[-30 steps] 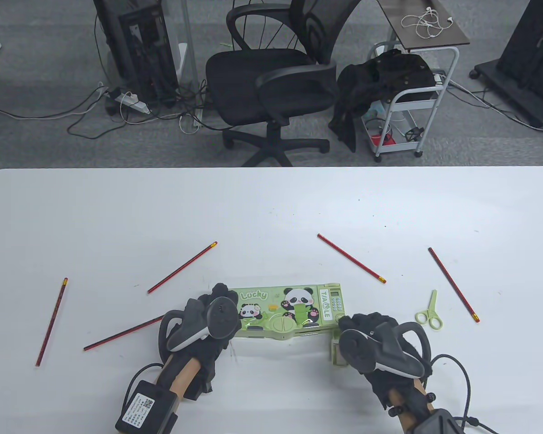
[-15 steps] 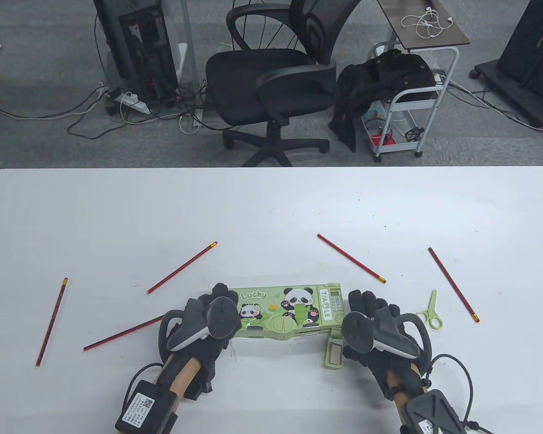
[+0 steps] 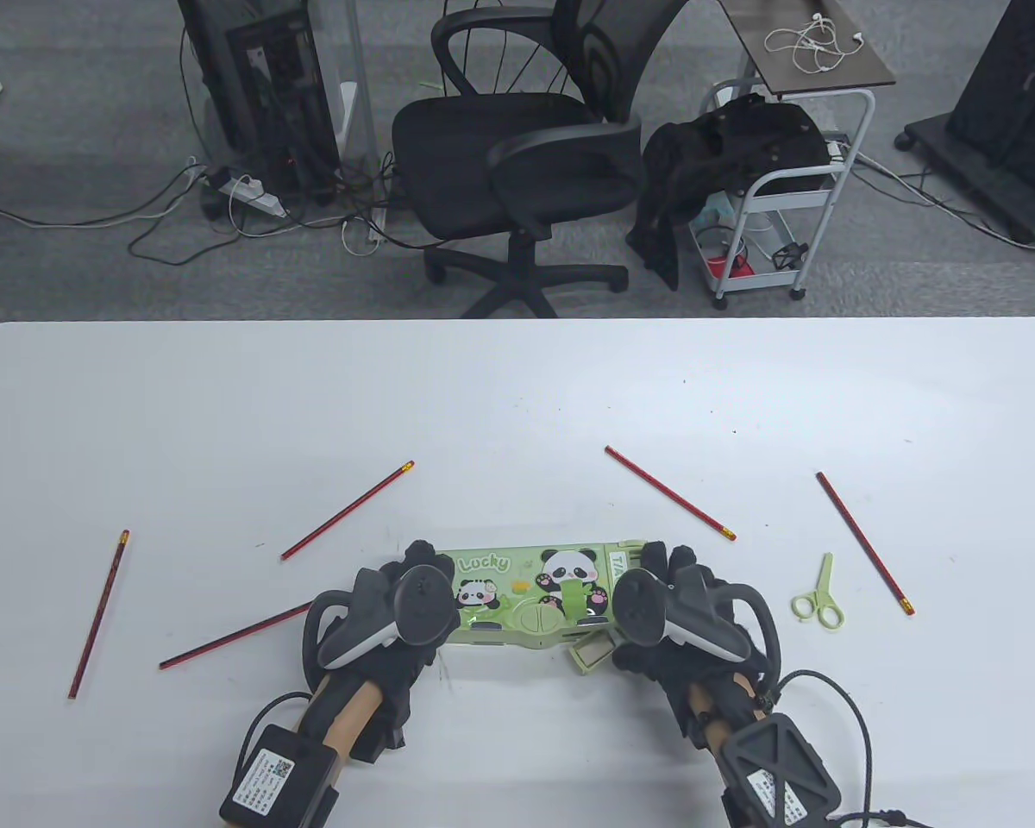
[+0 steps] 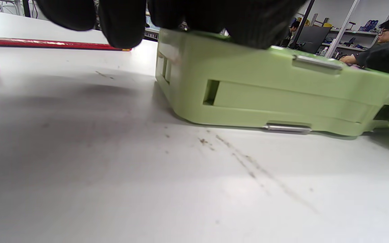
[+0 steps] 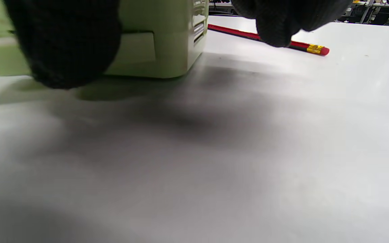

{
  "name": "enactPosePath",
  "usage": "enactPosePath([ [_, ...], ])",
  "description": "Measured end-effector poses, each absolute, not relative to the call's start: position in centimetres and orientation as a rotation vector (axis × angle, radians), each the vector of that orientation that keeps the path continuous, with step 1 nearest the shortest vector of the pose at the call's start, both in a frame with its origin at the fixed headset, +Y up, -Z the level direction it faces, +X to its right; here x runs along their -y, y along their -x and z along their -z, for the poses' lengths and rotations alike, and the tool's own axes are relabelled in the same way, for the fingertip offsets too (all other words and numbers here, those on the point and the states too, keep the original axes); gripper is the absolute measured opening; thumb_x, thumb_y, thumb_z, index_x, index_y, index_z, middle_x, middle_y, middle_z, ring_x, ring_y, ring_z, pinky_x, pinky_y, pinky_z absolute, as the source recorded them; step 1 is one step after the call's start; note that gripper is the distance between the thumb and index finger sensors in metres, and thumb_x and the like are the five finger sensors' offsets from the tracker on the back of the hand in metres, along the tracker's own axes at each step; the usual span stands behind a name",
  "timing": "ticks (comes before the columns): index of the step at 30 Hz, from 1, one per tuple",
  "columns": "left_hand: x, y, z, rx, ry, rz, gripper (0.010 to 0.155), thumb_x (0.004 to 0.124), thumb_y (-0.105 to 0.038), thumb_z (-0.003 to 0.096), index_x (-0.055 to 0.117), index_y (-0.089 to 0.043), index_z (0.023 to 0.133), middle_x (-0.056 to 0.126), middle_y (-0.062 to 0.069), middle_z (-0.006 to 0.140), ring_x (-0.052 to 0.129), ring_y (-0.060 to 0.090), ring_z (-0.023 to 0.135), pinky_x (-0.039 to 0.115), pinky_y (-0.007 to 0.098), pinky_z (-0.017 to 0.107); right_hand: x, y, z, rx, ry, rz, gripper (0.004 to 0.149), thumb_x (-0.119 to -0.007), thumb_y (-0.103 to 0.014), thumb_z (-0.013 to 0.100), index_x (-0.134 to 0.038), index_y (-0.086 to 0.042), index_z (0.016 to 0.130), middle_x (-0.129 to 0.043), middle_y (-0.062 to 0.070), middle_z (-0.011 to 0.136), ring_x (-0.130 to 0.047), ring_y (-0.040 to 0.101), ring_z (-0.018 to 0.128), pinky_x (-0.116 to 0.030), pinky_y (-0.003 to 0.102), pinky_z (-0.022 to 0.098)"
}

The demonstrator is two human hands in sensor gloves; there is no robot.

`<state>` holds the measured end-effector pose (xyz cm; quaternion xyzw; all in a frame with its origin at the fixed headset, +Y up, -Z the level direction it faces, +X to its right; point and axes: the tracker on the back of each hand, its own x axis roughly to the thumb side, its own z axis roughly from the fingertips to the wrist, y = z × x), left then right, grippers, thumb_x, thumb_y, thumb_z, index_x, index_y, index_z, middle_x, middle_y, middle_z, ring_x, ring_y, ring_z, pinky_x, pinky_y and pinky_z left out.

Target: Organize multifunction pencil case

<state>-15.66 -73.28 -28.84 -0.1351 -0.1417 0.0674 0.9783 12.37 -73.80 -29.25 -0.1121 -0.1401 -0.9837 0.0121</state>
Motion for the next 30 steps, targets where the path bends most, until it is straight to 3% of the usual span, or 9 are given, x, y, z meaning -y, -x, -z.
enactPosePath([
  [17,73.5,15.7,29.1,0.289,0.276,-0.161,0.065,0.068,-0.035,0.0555,0.048,-0.014,0.113,0.041,0.021,0.123,0.065,0.048,0.108,0.058,0.072,0.071,73.8,-10.4,30.1,0.291,0.196,3.104,0.116,-0.086,-0.059,0.035,-0.037,0.016,0.109,-0.068,0.042,0.096,-0.09,0.05,0.08,-0.079,0.061,0.06],
  [22,73.6,15.8,29.4,0.291,0.284,-0.209,0.064,0.068,-0.032,0.0559,0.047,-0.014,0.114,0.039,0.022,0.123,0.064,0.048,0.108,0.057,0.07,0.072,73.8,-10.2,29.9,0.21,0.143,3.129,0.114,-0.087,-0.059,0.036,-0.043,0.017,0.108,-0.073,0.041,0.093,-0.094,0.049,0.077,-0.082,0.061,0.059],
  [30,73.5,15.8,29.8,0.284,0.326,-0.239,0.064,0.069,-0.03,0.0566,0.046,-0.012,0.114,0.037,0.024,0.123,0.064,0.048,0.108,0.056,0.068,0.073,73.5,-11.3,30.1,0.254,0.192,3.213,0.112,-0.09,-0.055,0.035,-0.043,0.015,0.108,-0.073,0.04,0.094,-0.094,0.047,0.077,-0.082,0.059,0.06],
])
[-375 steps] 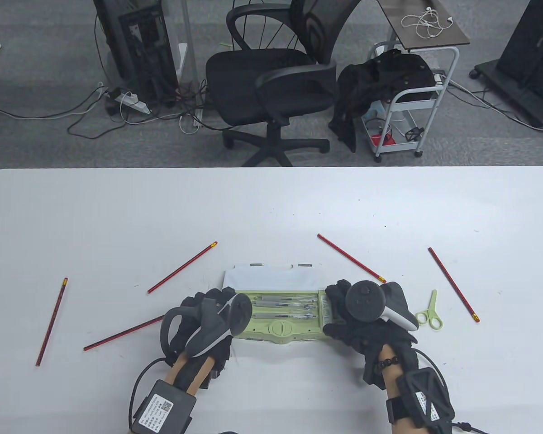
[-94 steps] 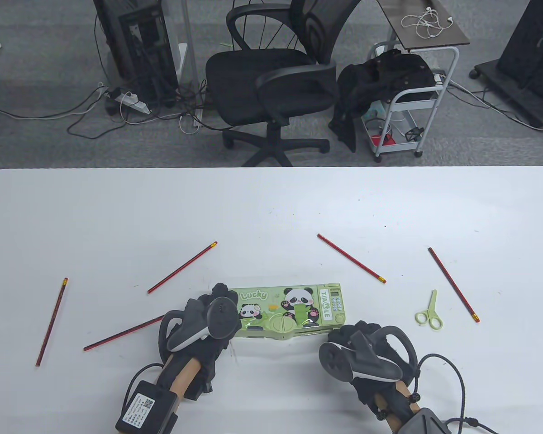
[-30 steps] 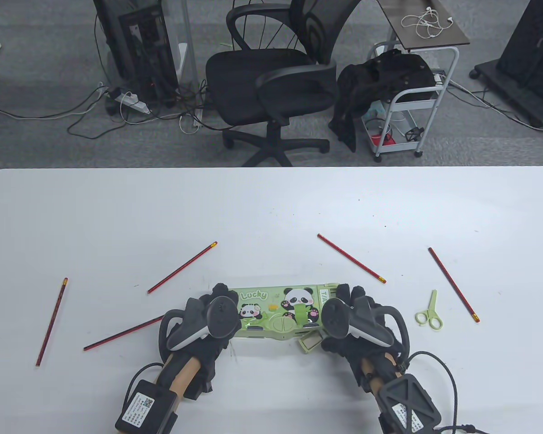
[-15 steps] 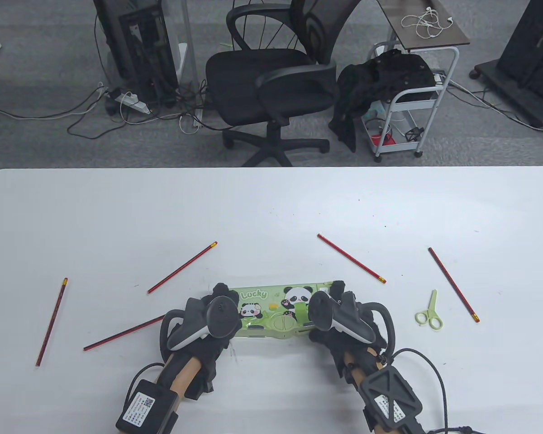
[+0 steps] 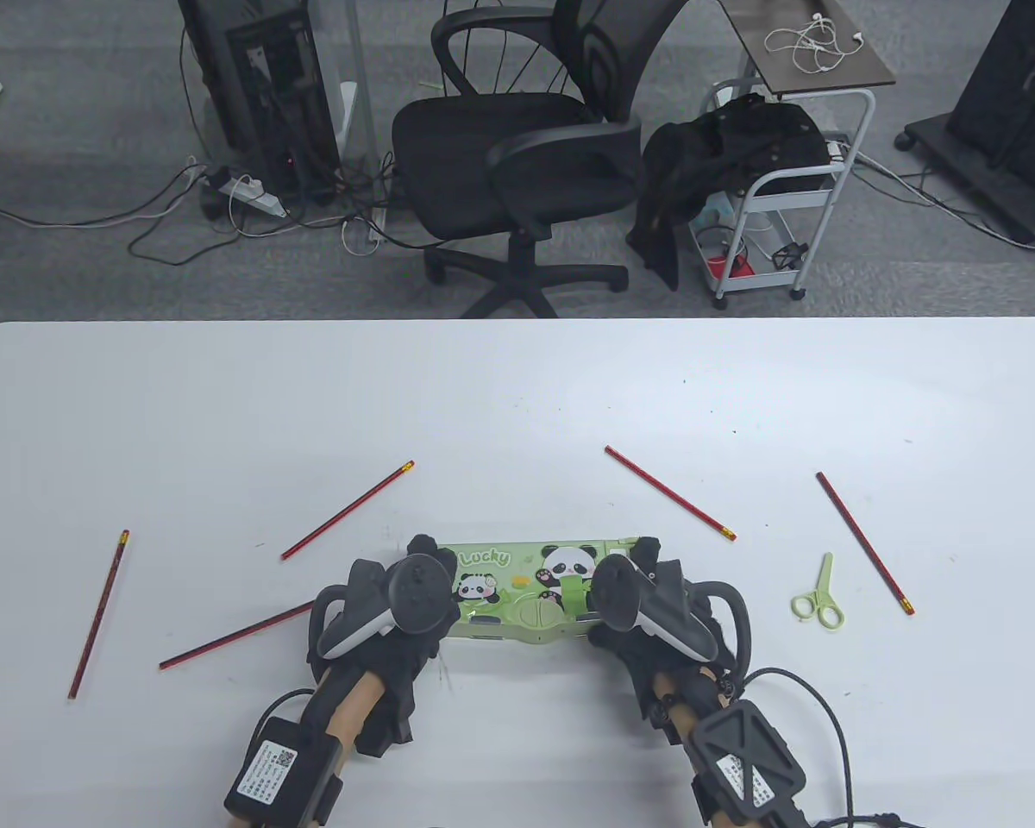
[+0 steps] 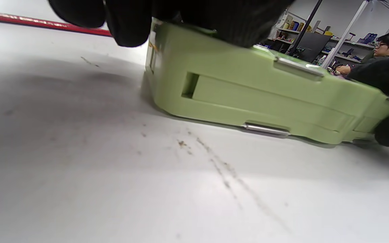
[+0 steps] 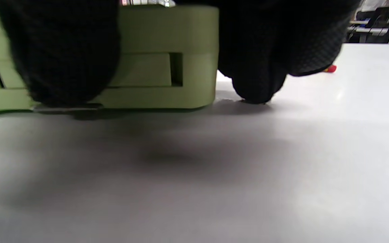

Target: Organize multifunction pencil case

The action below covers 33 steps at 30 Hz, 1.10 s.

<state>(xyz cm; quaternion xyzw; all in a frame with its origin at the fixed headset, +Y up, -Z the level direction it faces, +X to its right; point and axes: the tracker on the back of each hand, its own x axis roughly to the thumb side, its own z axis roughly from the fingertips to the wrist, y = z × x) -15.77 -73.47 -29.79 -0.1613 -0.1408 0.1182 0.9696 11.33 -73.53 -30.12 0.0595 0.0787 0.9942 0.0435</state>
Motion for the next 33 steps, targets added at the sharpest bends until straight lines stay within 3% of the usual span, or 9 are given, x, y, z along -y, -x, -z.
enactPosePath([
  [3,73.4,15.7,30.0,0.272,0.343,-0.248,0.065,0.069,-0.031,0.0566,0.046,-0.012,0.114,0.036,0.024,0.123,0.064,0.048,0.108,0.056,0.068,0.073,73.4,-12.6,30.3,-0.27,-0.218,-2.936,0.108,-0.091,-0.05,0.035,-0.042,0.013,0.109,-0.072,0.038,0.095,-0.093,0.047,0.079,-0.081,0.058,0.061],
  [9,72.5,14.5,31.0,0.216,0.469,-0.263,0.079,0.073,-0.047,0.0535,0.042,-0.006,0.114,0.03,0.029,0.123,0.059,0.054,0.108,0.053,0.069,0.073,73.5,-15.4,30.7,-0.322,-0.228,-2.691,0.097,-0.086,-0.046,0.041,-0.042,0.007,0.11,-0.068,0.035,0.1,-0.086,0.048,0.082,-0.076,0.06,0.063],
  [18,71.6,10.0,32.6,0.085,0.664,-0.113,0.104,0.071,-0.059,0.0461,0.031,0.011,0.111,0.02,0.047,0.116,0.045,0.073,0.104,0.043,0.081,0.068,74.2,-17.5,30.9,-0.32,-0.141,-2.498,0.086,-0.085,-0.04,0.045,-0.046,-0.001,0.111,-0.07,0.03,0.101,-0.082,0.047,0.084,-0.074,0.059,0.064],
  [26,72.1,7.1,33.4,-0.028,0.702,0.037,0.11,0.072,-0.058,0.043,0.027,0.02,0.106,0.019,0.055,0.11,0.043,0.08,0.1,0.041,0.085,0.065,74.5,-18.0,30.9,-0.318,-0.091,-2.43,0.081,-0.086,-0.038,0.047,-0.049,-0.004,0.11,-0.072,0.028,0.1,-0.081,0.046,0.085,-0.074,0.058,0.064],
  [33,72.2,6.9,33.3,-0.046,0.689,0.07,0.11,0.07,-0.059,0.0406,0.027,0.019,0.106,0.02,0.054,0.111,0.044,0.078,0.101,0.042,0.084,0.066,74.6,-17.9,30.8,-0.315,-0.093,-2.442,0.08,-0.085,-0.037,0.047,-0.049,-0.004,0.11,-0.07,0.028,0.101,-0.08,0.046,0.085,-0.073,0.059,0.064],
])
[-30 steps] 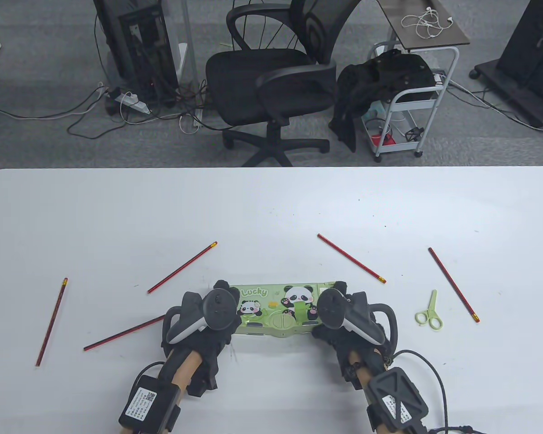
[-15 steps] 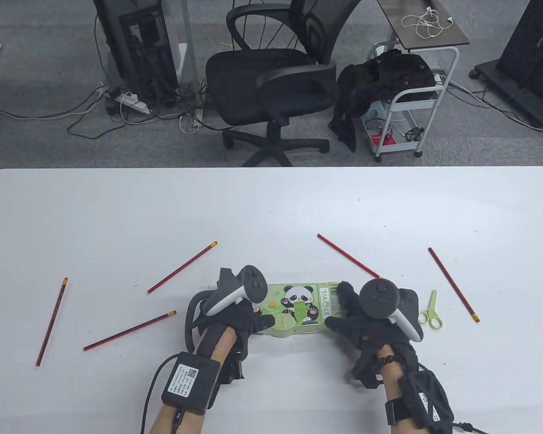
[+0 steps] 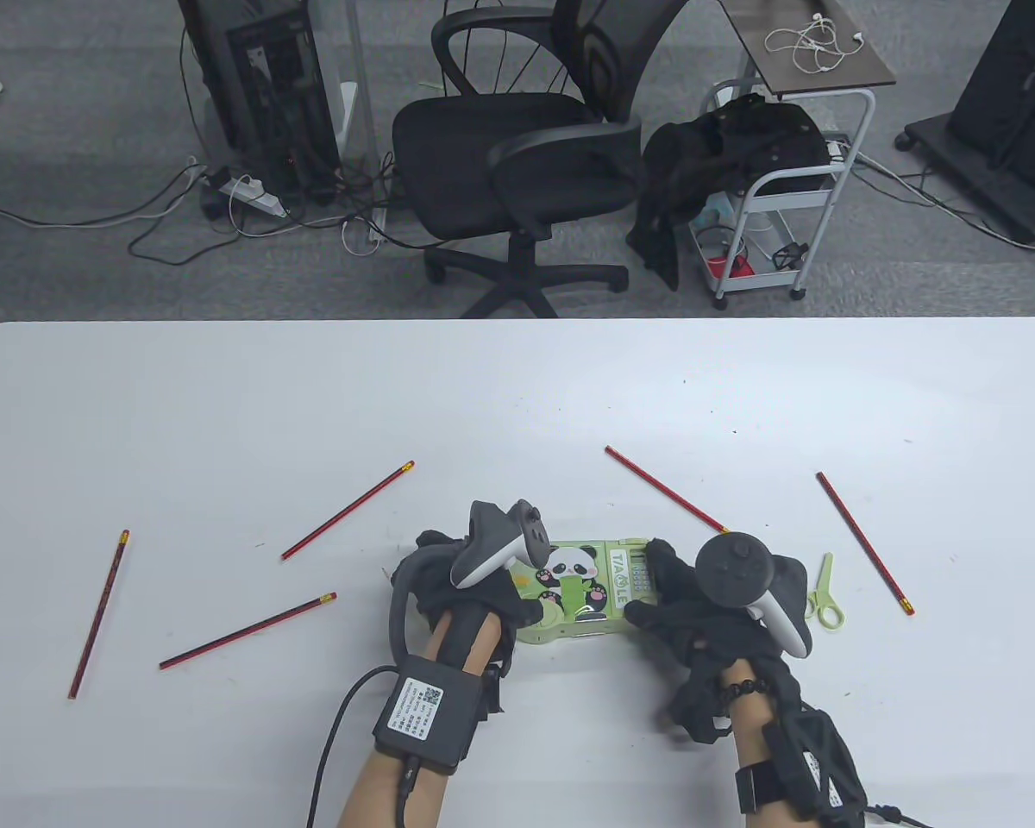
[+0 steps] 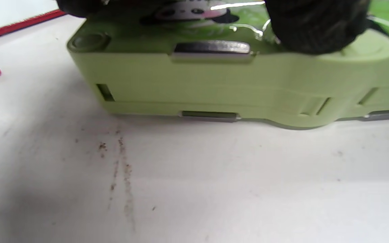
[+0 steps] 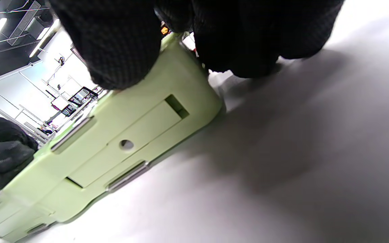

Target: Organize multifunction pencil case

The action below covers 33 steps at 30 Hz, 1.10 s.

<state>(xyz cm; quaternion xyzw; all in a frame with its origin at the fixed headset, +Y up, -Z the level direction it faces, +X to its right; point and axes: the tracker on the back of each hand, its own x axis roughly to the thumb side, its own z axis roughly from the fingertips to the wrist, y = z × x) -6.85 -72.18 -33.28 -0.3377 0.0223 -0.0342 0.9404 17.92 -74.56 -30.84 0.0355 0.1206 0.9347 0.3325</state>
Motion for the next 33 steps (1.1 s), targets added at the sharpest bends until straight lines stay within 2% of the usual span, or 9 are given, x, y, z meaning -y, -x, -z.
enactPosePath([
  [7,72.1,7.4,32.8,-0.034,0.639,0.064,0.108,0.068,-0.061,0.0408,0.029,0.015,0.107,0.023,0.051,0.113,0.046,0.074,0.102,0.043,0.082,0.067,74.5,-17.8,30.8,-0.318,-0.099,-2.454,0.08,-0.084,-0.037,0.048,-0.048,-0.004,0.111,-0.07,0.029,0.101,-0.08,0.046,0.086,-0.073,0.059,0.065],
  [10,71.8,8.6,32.4,0.019,0.601,0.028,0.099,0.069,-0.056,0.0463,0.033,0.011,0.109,0.026,0.047,0.115,0.05,0.07,0.103,0.045,0.08,0.068,74.5,-17.7,30.8,-0.323,-0.112,-2.476,0.08,-0.084,-0.037,0.048,-0.047,-0.004,0.111,-0.07,0.028,0.102,-0.08,0.046,0.086,-0.073,0.059,0.065],
  [14,71.1,11.9,32.0,0.156,0.506,-0.001,0.078,0.073,-0.044,0.0525,0.043,-0.002,0.111,0.04,0.033,0.12,0.059,0.057,0.107,0.05,0.076,0.07,74.5,-17.6,30.7,-0.329,-0.116,-2.484,0.08,-0.083,-0.037,0.048,-0.047,-0.004,0.111,-0.069,0.028,0.102,-0.08,0.046,0.086,-0.072,0.06,0.065],
  [18,71.3,15.0,31.9,0.277,0.471,-0.048,0.074,0.077,-0.036,0.053,0.042,-0.014,0.114,0.042,0.018,0.123,0.056,0.053,0.11,0.05,0.075,0.071,74.4,-17.4,30.7,-0.34,-0.127,-2.506,0.08,-0.082,-0.037,0.049,-0.046,-0.003,0.111,-0.069,0.028,0.102,-0.08,0.046,0.086,-0.072,0.06,0.065],
  [23,72.5,17.7,31.6,0.324,0.462,-0.134,0.072,0.077,-0.037,0.0524,0.041,-0.026,0.114,0.031,0.012,0.125,0.046,0.049,0.114,0.047,0.076,0.072,74.4,-17.3,30.7,-0.341,-0.129,-2.507,0.079,-0.082,-0.037,0.049,-0.045,-0.004,0.111,-0.069,0.028,0.102,-0.079,0.046,0.086,-0.072,0.06,0.065],
  [25,72.9,18.1,31.6,0.351,0.437,-0.189,0.072,0.078,-0.037,0.0519,0.043,-0.025,0.113,0.034,0.011,0.124,0.048,0.045,0.114,0.049,0.075,0.072,74.4,-17.3,30.7,-0.343,-0.131,-2.51,0.08,-0.082,-0.037,0.049,-0.045,-0.003,0.111,-0.068,0.028,0.102,-0.079,0.046,0.086,-0.072,0.06,0.065],
  [33,73.9,19.3,31.5,0.399,0.411,-0.291,0.071,0.075,-0.038,0.0526,0.041,-0.024,0.114,0.034,0.011,0.124,0.05,0.046,0.113,0.049,0.076,0.071,74.3,-17.1,30.5,-0.334,-0.138,-2.53,0.079,-0.08,-0.037,0.05,-0.044,-0.002,0.111,-0.069,0.029,0.102,-0.08,0.047,0.086,-0.073,0.06,0.064],
])
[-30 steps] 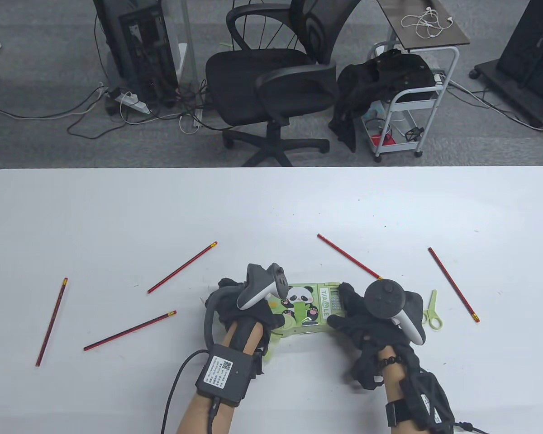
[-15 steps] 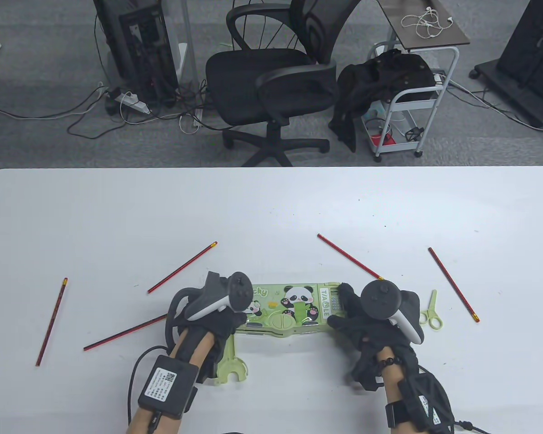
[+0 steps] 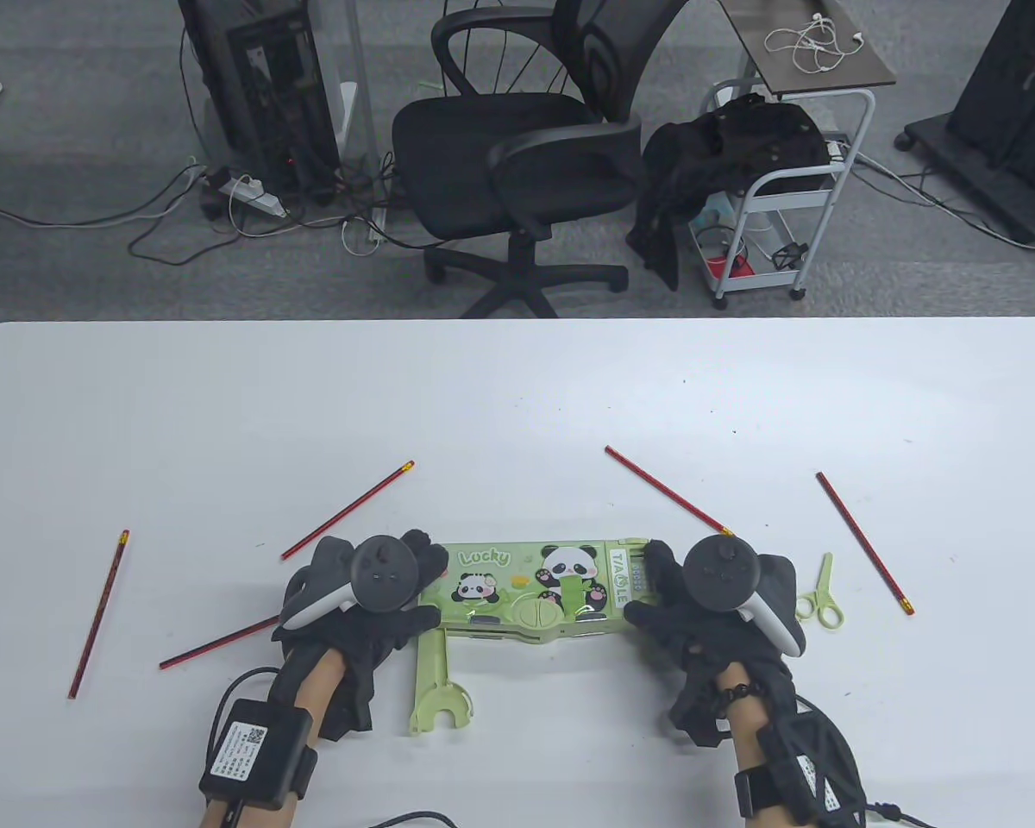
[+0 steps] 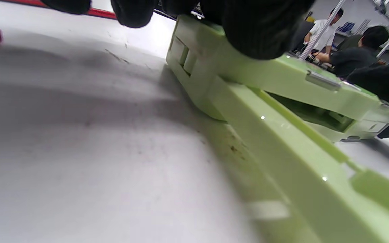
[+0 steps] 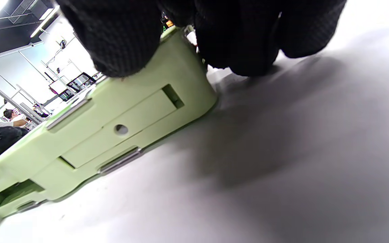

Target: Organize multifunction pencil case

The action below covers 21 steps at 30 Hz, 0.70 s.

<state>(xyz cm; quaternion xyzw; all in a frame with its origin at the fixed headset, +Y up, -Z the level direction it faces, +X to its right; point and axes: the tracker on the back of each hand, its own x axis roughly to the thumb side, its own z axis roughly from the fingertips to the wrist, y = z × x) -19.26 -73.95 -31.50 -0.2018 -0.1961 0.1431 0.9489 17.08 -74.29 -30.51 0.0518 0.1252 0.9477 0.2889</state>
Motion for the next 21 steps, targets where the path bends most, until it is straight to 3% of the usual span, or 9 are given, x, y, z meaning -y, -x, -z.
enactPosePath([
  [11,73.7,18.7,31.4,0.406,0.419,-0.241,0.071,0.073,-0.036,0.0536,0.039,-0.022,0.114,0.032,0.014,0.125,0.048,0.049,0.113,0.048,0.076,0.071,73.0,-16.9,29.9,-0.274,-0.115,-2.637,0.075,-0.075,-0.042,0.053,-0.051,0.0,0.11,-0.072,0.03,0.099,-0.084,0.049,0.082,-0.076,0.06,0.061],
  [18,73.7,18.5,31.4,0.408,0.423,-0.232,0.071,0.073,-0.036,0.0538,0.039,-0.022,0.115,0.031,0.015,0.125,0.048,0.049,0.113,0.048,0.076,0.071,70.3,-19.0,29.0,-0.027,0.064,-2.791,0.068,-0.073,-0.043,0.053,-0.061,-0.003,0.107,-0.073,0.03,0.099,-0.085,0.05,0.081,-0.076,0.061,0.06],
  [21,73.7,18.5,31.4,0.409,0.423,-0.234,0.071,0.073,-0.036,0.054,0.038,-0.022,0.115,0.031,0.015,0.125,0.048,0.05,0.113,0.048,0.076,0.071,69.3,-21.0,28.7,0.106,0.221,-2.805,0.069,-0.073,-0.044,0.053,-0.063,-0.002,0.106,-0.067,0.034,0.102,-0.078,0.055,0.085,-0.068,0.066,0.063],
])
